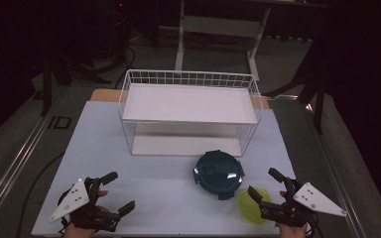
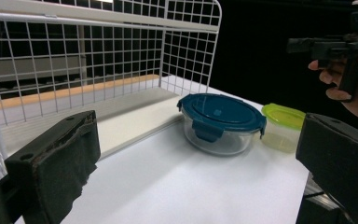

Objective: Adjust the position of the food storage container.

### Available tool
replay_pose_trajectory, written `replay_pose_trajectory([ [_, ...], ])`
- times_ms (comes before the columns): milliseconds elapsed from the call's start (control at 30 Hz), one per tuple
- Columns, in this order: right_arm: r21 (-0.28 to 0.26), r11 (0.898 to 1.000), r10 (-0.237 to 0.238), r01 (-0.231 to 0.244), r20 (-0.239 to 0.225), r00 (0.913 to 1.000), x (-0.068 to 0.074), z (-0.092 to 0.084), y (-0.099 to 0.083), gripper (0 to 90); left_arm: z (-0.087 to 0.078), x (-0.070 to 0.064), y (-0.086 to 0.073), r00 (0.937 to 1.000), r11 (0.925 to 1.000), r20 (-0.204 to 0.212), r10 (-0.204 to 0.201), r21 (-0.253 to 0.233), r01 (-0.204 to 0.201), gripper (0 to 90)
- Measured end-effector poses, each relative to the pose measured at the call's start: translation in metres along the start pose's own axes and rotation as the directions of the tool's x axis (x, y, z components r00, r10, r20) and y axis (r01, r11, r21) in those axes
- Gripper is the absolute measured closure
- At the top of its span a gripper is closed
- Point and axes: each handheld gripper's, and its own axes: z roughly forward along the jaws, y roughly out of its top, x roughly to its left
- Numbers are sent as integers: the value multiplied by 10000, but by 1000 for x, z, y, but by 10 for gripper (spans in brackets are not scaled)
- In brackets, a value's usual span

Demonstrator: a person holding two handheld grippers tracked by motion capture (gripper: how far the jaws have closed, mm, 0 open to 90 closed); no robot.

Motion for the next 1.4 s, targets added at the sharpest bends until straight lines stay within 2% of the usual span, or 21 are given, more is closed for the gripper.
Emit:
replay_pose_trajectory([
  [100, 26, 10000, -37, 37, -25, 10000, 1, 0, 2, 121, 0, 0, 0, 10000, 10000, -2, -14, -27, 14, 0],
  [200, 39, 9999, -117, 118, -324, 9994, 6, 1, 12, 109, 1, -1, 1, 10000, 10000, 59, 13, -56, -13, 0],
  [333, -22, 10000, 8, -9, -430, 9991, 5, 2, 19, 109, 1, -2, 0, 9999, 10000, 95, 82, -12, -82, 0],
  [433, 410, 9991, -46, 71, -621, 9981, 1, 8, 27, 109, 2, -1, 0, 9999, 10000, 107, 35, 7, -35, 0],
  [533, 440, 9990, -58, 76, -419, 9991, -2, 11, 29, 109, 1, 0, 0, 10000, 10000, 82, 18, -4, -18, 0],
  [567, 469, 9988, 174, -141, -720, 9973, -8, 13, 30, 110, 1, 0, 0, 10000, 10000, 79, 31, -14, -31, 0],
  [633, 490, 9986, 214, -180, -713, 9972, -11, 15, 30, 121, 1, 0, 0, 10000, 10000, 77, 49, -1, -49, 0],
  [700, 805, 9967, 138, -110, -342, 9993, -21, 20, 30, 151, 2, 0, -1, 9999, 9999, 47, 151, 58, -151, 0],
  [733, 805, 9967, 138, -110, -342, 9993, -21, 20, 30, 151, 2, 0, -1, 9999, 9999, 47, 151, 58, -151, 0],
  [767, 1128, 9936, 29, -11, -158, 9999, -27, 23, 28, 203, 2, 0, -1, 9998, 9998, 65, 187, 86, -188, 0],
  [867, 1450, 9894, -17, 38, -148, 9999, -33, 27, 26, 247, 2, 0, -1, 9998, 9998, 55, 196, 89, -196, 0],
  [900, 1696, 9855, 46, -22, -137, 9999, -39, 31, 22, 303, 2, 0, -1, 9998, 9998, 69, 182, 88, -183, 0],
  [933, 1696, 9855, 46, -22, -137, 9999, -39, 31, 22, 303, 2, 0, -1, 9998, 9998, 69, 182, 88, -183, 0],
  [967, 1833, 9827, 294, -264, -135, 9995, -46, 34, 17, 357, 2, 0, -1, 9998, 9998, 66, 182, 84, -183, 0],
  [1033, 1940, 9798, 529, -491, -145, 9985, -54, 37, 12, 393, 2, 0, -1, 9998, 9998, 76, 171, 102, -172, 0],
  [1067, 1940, 9798, 529, -491, -145, 9985, -54, 37, 12, 393, 2, 0, -2, 9998, 9998, 63, 174, 110, -175, 0],
  [1100, 2155, 9759, 344, -328, -35, 9994, -58, 40, 7, 452, 2, -1, -1, 9997, 9997, 74, 223, 122, -224, 0],
  [1133, 2155, 9759, 344, -328, -35, 9994, -58, 40, 7, 452, 2, -1, -1, 9997, 9997, 74, 223, 122, -224, 0],
  [1167, 2363, 9711, 352, -337, -22, 9994, -62, 43, 1, 505, 3, -2, -1, 9996, 9996, 89, 258, 120, -259, 0],
  [1367, 2683, 9609, 732, -686, -72, 9973, -76, 49, -10, 557, 3, -3, -1, 9993, 9993, 148, 337, 176, -339, 0],
  [1400, 2996, 9521, 646, -608, -28, 9979, -84, 52, -16, 587, 3, -3, -2, 9993, 9992, 146, 337, 200, -340, 0],
])
